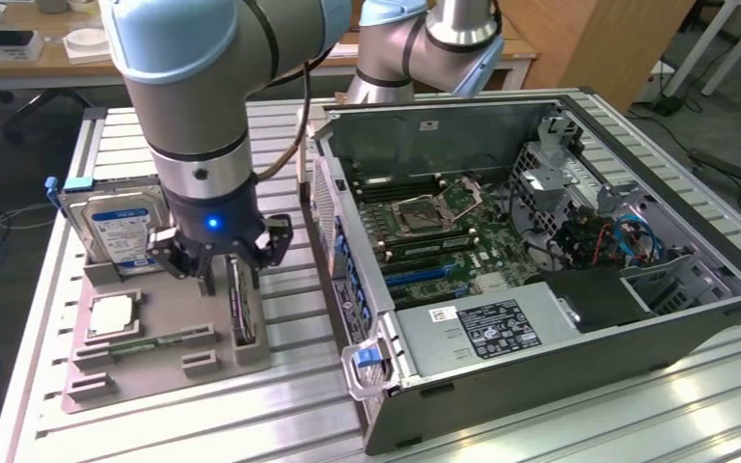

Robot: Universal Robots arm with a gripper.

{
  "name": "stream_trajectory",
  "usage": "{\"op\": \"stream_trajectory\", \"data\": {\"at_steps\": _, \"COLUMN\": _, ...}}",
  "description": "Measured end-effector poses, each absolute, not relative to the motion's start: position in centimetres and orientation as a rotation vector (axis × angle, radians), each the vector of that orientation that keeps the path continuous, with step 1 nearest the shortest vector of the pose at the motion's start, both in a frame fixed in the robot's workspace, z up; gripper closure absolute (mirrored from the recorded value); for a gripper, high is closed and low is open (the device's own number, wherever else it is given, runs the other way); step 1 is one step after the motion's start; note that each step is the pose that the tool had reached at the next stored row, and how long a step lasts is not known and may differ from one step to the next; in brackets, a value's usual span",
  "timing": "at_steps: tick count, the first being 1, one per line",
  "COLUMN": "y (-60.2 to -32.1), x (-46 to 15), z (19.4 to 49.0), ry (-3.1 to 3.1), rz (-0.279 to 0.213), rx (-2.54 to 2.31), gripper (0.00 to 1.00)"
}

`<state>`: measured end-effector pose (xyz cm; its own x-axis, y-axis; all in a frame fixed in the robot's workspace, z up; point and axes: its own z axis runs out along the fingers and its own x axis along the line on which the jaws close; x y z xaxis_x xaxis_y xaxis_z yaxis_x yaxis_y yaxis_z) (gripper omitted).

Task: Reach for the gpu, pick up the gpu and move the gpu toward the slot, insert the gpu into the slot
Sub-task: 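Pick up the gpu and move the gpu toward the slot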

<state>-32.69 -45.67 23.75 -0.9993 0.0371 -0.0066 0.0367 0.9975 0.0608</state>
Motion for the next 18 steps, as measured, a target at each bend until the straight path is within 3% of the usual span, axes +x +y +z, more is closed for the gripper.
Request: {"op": "stream_trajectory", "data": {"at_steps": 18, "y": -45.44, "x": -32.65, "z": 22.78, "ry": 3.132, "rz": 0.095, "rx": 0.058, "gripper": 0.45}}
